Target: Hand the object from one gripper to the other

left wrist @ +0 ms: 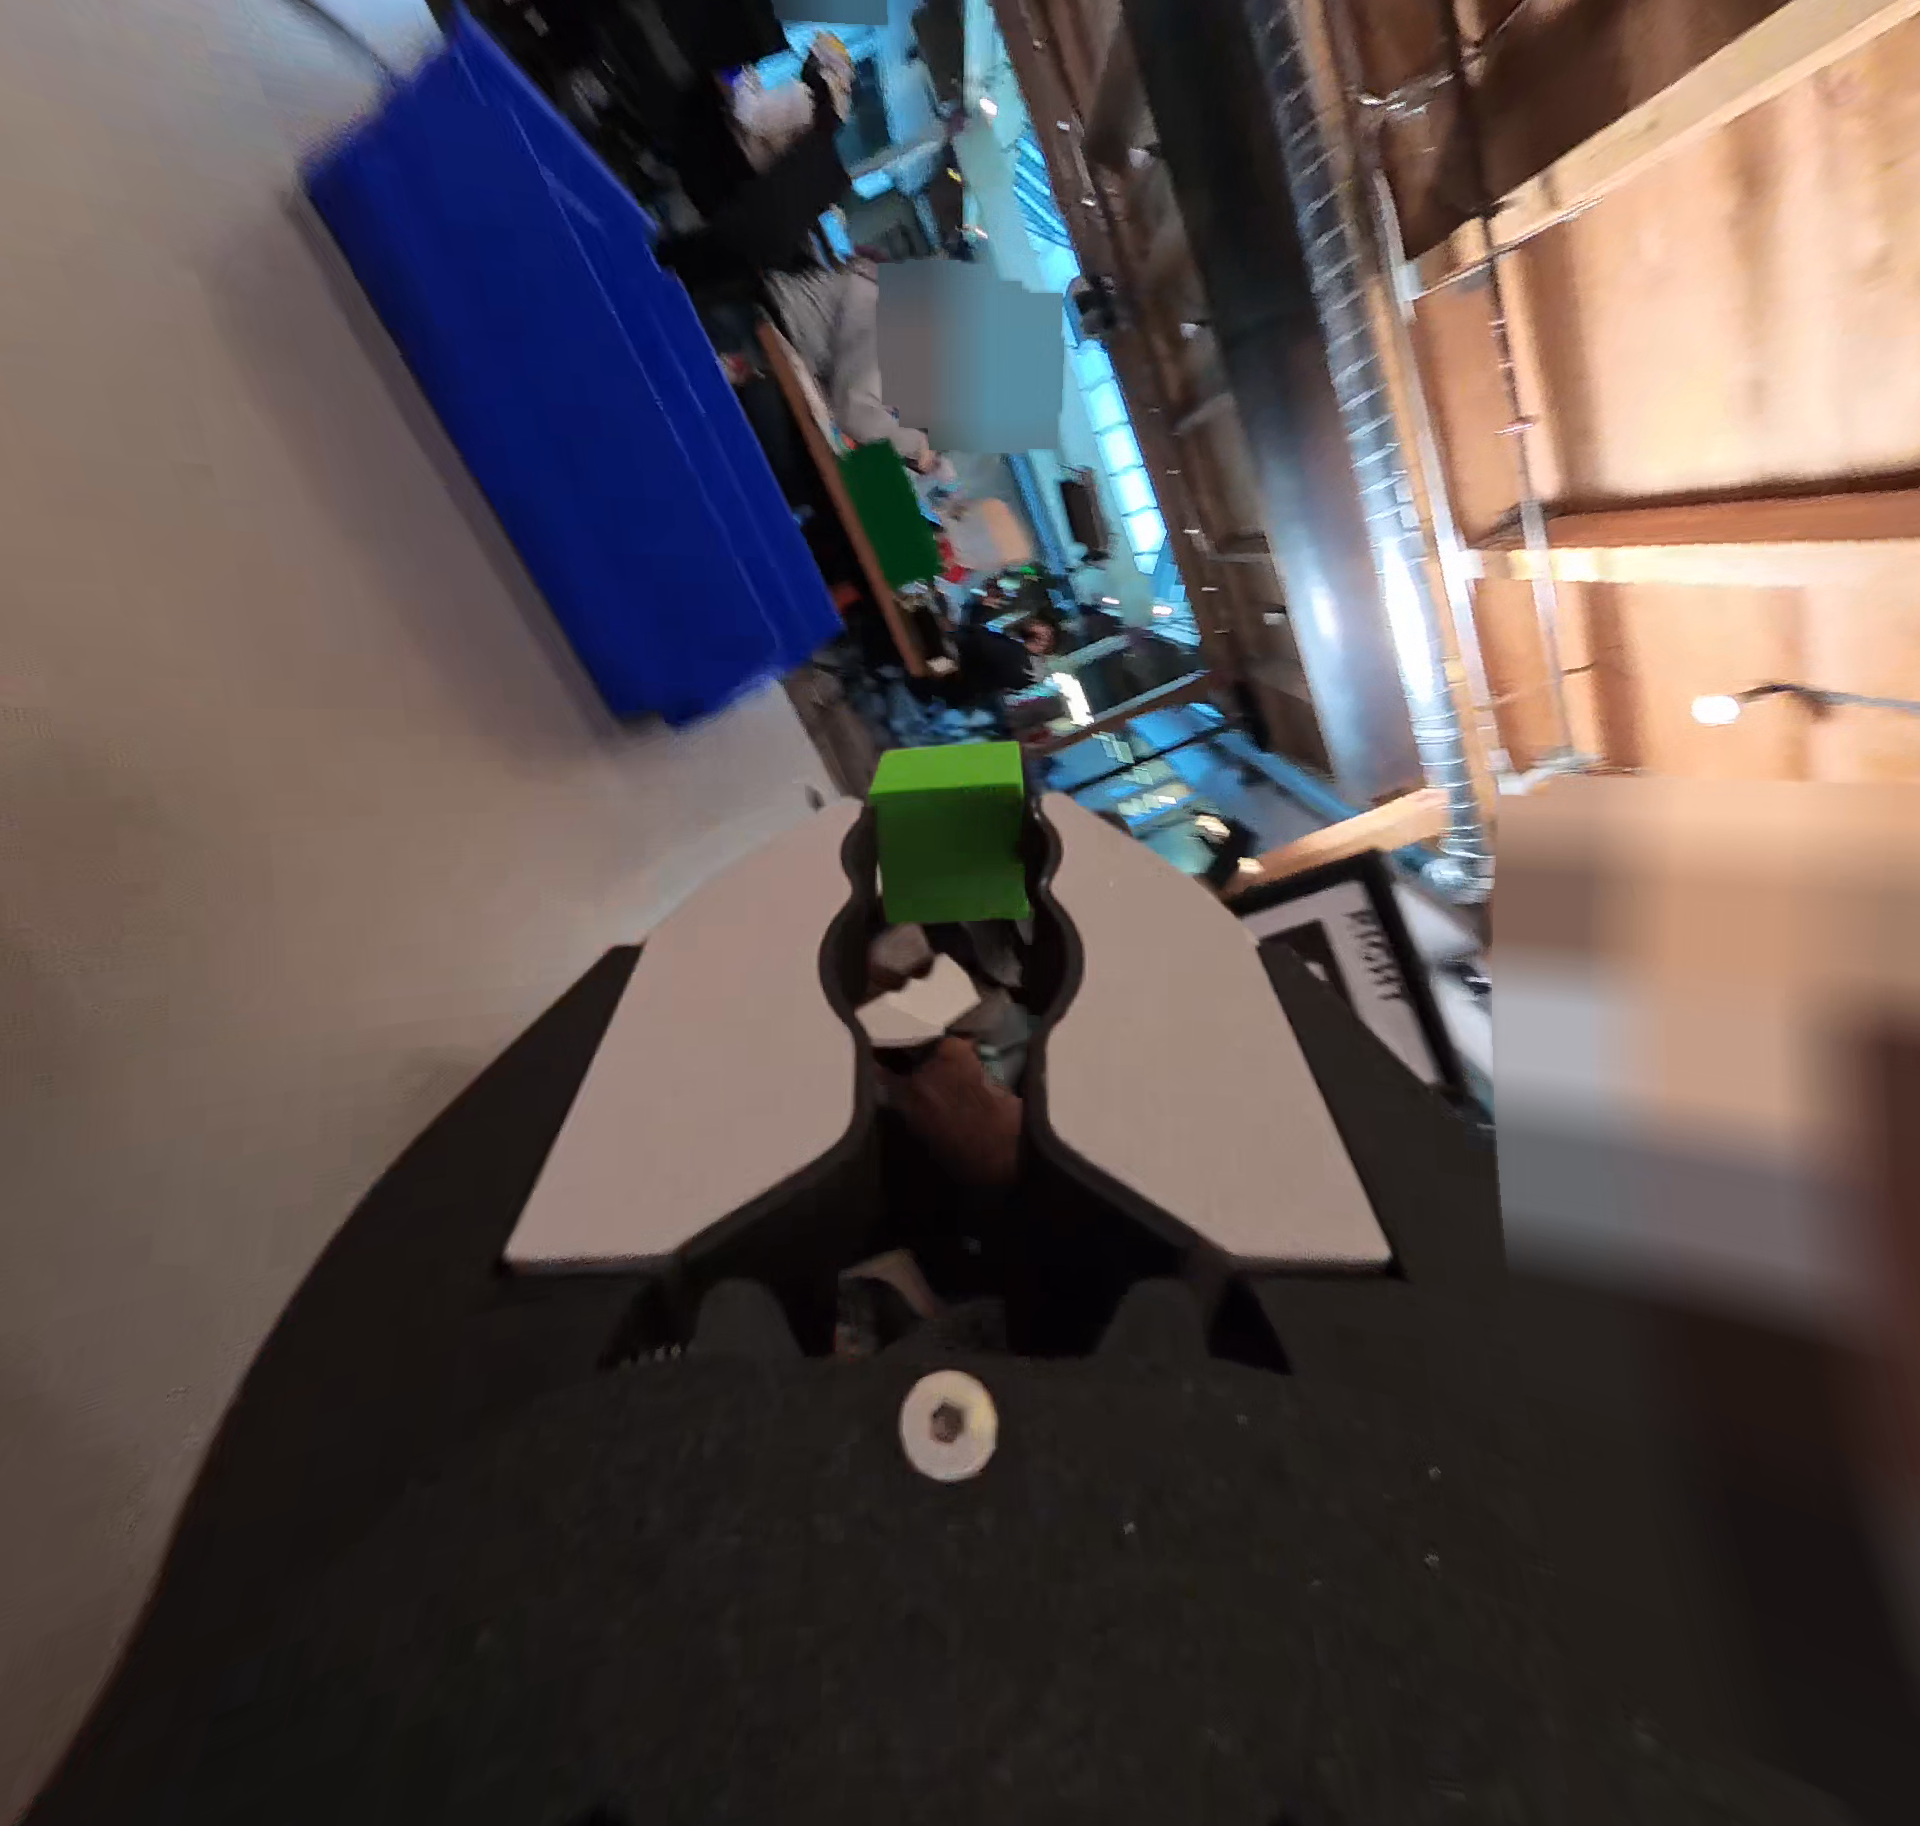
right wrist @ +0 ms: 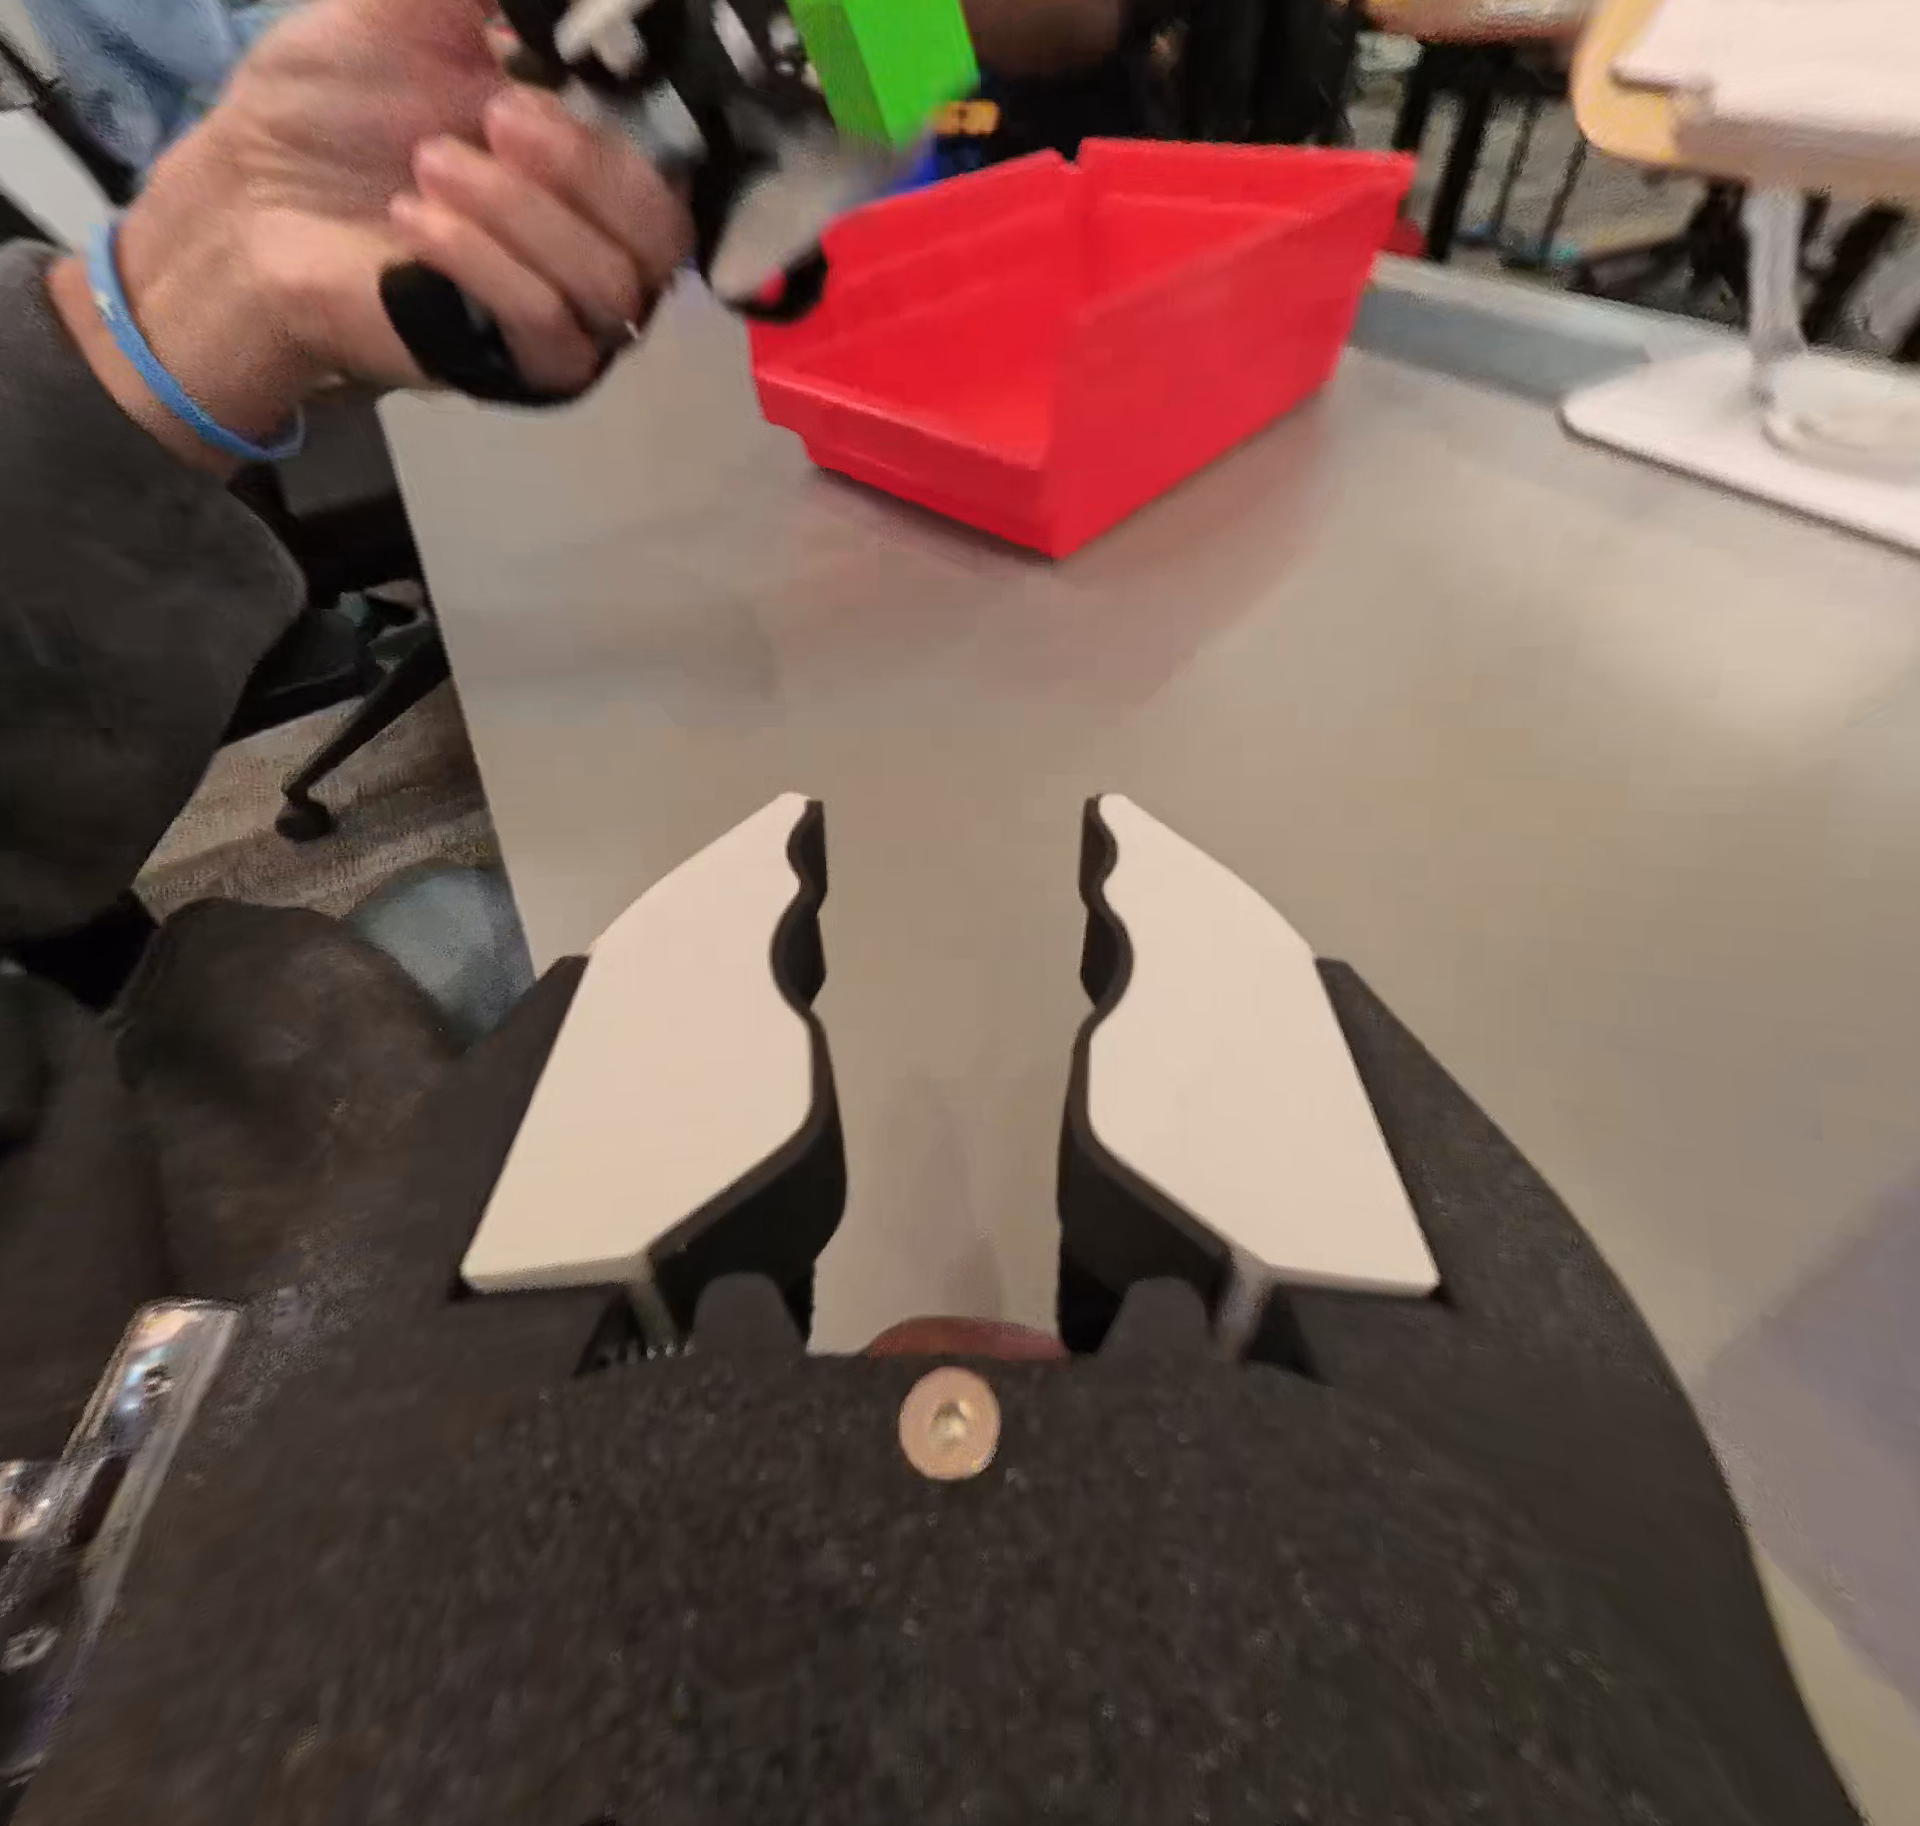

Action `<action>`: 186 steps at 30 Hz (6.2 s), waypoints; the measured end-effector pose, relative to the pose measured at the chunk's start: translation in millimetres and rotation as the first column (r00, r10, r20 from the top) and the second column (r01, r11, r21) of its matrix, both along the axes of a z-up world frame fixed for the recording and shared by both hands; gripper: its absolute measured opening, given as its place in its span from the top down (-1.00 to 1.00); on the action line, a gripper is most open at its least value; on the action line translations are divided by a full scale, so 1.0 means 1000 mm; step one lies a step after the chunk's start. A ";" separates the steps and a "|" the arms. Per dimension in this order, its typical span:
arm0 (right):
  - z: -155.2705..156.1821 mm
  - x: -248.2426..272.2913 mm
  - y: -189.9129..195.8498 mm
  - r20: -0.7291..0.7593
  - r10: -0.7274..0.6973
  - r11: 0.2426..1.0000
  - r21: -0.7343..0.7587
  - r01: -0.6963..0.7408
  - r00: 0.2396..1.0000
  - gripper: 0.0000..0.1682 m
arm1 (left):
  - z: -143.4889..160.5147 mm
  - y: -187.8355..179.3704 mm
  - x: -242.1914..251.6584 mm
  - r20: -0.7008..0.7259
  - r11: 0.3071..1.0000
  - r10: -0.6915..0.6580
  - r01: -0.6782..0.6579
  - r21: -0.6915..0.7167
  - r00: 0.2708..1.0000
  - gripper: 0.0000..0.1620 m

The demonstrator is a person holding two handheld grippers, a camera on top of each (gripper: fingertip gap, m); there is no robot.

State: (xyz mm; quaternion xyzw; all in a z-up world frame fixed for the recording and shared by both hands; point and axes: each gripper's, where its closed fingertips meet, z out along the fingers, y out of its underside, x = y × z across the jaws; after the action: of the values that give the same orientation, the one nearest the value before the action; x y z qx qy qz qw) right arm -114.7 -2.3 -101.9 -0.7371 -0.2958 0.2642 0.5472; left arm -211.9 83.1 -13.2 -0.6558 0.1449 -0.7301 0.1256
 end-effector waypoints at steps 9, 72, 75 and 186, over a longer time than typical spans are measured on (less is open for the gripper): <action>0.033 -0.043 0.023 0.038 0.184 0.969 0.160 -0.188 0.982 0.39 | -0.054 -0.064 0.055 0.106 0.950 -0.123 0.148 -0.276 0.987 0.68; 0.024 0.109 0.018 0.029 -0.358 0.898 -0.262 0.352 0.933 0.43 | -0.077 0.010 -0.038 -0.521 0.812 0.453 -0.094 0.576 0.723 0.36; -0.010 0.080 -0.004 0.010 -0.358 0.903 -0.250 0.349 0.934 0.43 | -0.057 0.070 -0.070 -0.604 0.787 0.564 -0.147 0.599 0.563 0.30; -0.063 0.366 0.237 0.713 -0.132 0.425 -0.587 0.689 0.689 0.13 | -0.077 -0.092 0.005 -0.150 0.970 -0.198 0.216 0.110 0.969 0.46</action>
State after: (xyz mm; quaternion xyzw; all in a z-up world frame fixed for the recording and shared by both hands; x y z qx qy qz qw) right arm 251.1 234.9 -165.2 -0.9943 -0.0811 -0.0135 0.0675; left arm -206.7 -8.6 -90.6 -0.6770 0.2665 -0.6815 0.0791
